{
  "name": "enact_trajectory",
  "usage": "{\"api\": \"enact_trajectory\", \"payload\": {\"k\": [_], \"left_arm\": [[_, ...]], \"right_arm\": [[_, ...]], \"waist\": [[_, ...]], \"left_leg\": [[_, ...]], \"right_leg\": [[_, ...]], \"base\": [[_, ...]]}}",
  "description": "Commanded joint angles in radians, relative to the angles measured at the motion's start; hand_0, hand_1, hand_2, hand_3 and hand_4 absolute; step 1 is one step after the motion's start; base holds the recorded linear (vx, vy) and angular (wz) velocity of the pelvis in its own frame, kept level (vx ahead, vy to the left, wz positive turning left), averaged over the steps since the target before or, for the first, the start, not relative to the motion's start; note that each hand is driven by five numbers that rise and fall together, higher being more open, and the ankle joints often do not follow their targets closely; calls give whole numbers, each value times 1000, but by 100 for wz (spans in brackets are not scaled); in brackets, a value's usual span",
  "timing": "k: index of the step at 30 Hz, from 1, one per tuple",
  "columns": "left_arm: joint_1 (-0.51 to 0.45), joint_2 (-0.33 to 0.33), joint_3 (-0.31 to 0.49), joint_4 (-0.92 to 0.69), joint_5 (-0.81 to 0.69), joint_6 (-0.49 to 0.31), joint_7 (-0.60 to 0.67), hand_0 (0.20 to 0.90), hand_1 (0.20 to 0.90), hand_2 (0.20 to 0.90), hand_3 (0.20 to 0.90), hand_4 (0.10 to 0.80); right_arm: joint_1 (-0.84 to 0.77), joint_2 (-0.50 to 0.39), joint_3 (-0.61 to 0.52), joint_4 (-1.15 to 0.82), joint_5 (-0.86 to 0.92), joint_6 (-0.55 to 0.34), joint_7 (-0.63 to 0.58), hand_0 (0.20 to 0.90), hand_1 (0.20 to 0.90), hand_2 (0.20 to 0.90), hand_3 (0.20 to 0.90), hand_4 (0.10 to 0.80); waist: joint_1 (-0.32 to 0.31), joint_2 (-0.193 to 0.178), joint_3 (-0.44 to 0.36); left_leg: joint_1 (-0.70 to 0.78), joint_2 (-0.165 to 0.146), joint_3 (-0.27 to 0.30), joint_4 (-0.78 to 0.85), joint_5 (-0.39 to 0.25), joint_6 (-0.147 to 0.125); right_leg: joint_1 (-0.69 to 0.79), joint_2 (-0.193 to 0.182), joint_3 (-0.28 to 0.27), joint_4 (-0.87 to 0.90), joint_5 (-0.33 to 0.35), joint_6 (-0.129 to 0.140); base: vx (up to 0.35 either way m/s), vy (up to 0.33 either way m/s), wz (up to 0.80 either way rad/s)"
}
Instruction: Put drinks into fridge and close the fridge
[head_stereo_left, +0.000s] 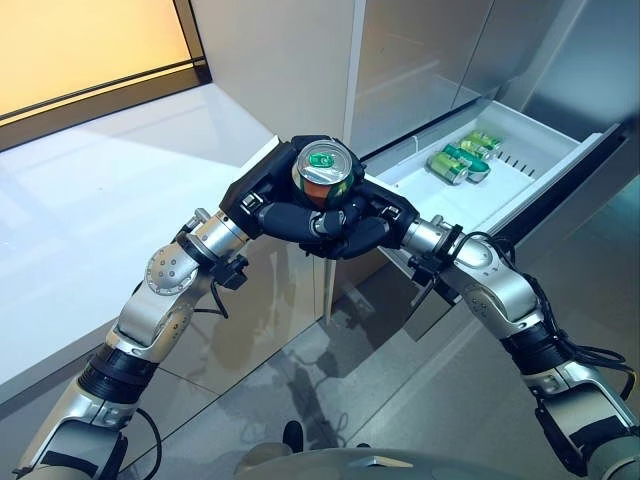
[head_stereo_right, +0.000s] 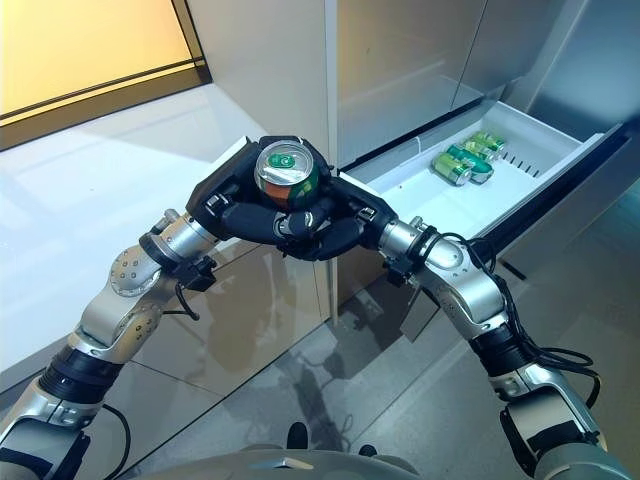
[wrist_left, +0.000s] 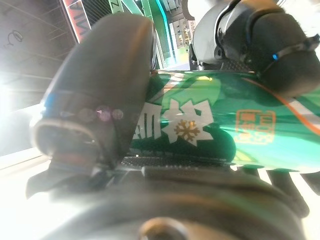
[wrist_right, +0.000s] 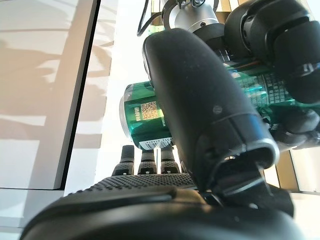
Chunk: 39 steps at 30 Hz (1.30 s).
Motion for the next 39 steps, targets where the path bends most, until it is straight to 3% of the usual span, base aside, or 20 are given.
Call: {"api": "enact_trajectory", "payload": {"k": [1,7,9,10,13,27,28,29,30,39], "left_arm": [[-233,-23,-17,-63,-115,-100,-5,300,300,300,200,100],[-236,-31,-23,-65,-123,-100,-7,300,300,300,200,100],[-238,-33,-28,-70,-126,-95,-4,300,300,300,200,100],[-238,-37,-29,-71,-126,-93,-5,300,300,300,200,100],[-241,-40,-34,-69,-129,-95,-6,300,300,300,200,100],[-243,-52,-40,-68,-132,-87,-8,300,300,300,200,100],[-243,-51,-38,-67,-129,-85,-5,488,488,488,420,320],[-243,-51,-36,-69,-125,-81,-3,752,752,752,727,627],[-242,-51,-32,-66,-118,-82,-2,900,900,900,900,800],[-223,-30,11,-58,-113,-94,21,900,900,900,900,800]], "right_arm": [[-170,20,4,-18,61,-69,-6,900,900,900,900,800],[-172,33,15,-20,59,-58,-4,900,900,900,900,800],[-177,35,21,-21,68,-53,-6,709,709,709,678,578],[-177,39,23,-19,66,-52,-5,505,505,505,439,339],[-184,40,28,-15,75,-49,-9,314,314,314,216,116],[-193,56,22,-8,73,-69,-30,300,300,300,200,100],[-194,55,19,-10,75,-76,-41,300,300,300,200,100],[-193,56,16,-11,71,-80,-45,300,300,300,200,100],[-192,52,9,-13,67,-85,-48,300,300,300,200,100],[-194,33,-51,-26,51,-143,-147,300,300,300,200,100]], "waist": [[3,2,-109],[2,3,-109],[2,3,-109],[3,3,-109],[3,3,-108],[4,4,-107],[4,4,-108],[4,4,-108],[4,4,-109],[3,6,-110]], "left_leg": [[55,-12,-42,1,-144,-15],[56,-11,-40,1,-144,-15],[56,-11,-40,1,-144,-15],[57,-10,-40,1,-144,-15],[57,-10,-39,1,-144,-15],[58,-10,-41,1,-143,-15],[57,-9,-41,1,-143,-16],[57,-9,-42,1,-143,-16],[57,-10,-41,1,-144,-15],[54,-9,-41,1,-143,-15]], "right_leg": [[-27,-6,11,4,12,63],[-27,-5,12,4,11,62],[-26,-5,13,4,12,63],[-26,-5,13,4,11,62],[-25,-5,12,4,12,62],[-24,-4,10,4,12,61],[-25,-4,10,4,12,61],[-25,-4,10,4,12,61],[-26,-4,11,4,12,62],[-28,-2,14,4,13,61]], "base": [[0,0,0],[0,0,0],[0,0,0],[0,0,0],[0,0,0],[0,0,0],[0,0,0],[0,0,0],[0,0,0],[-13,2,0]]}}
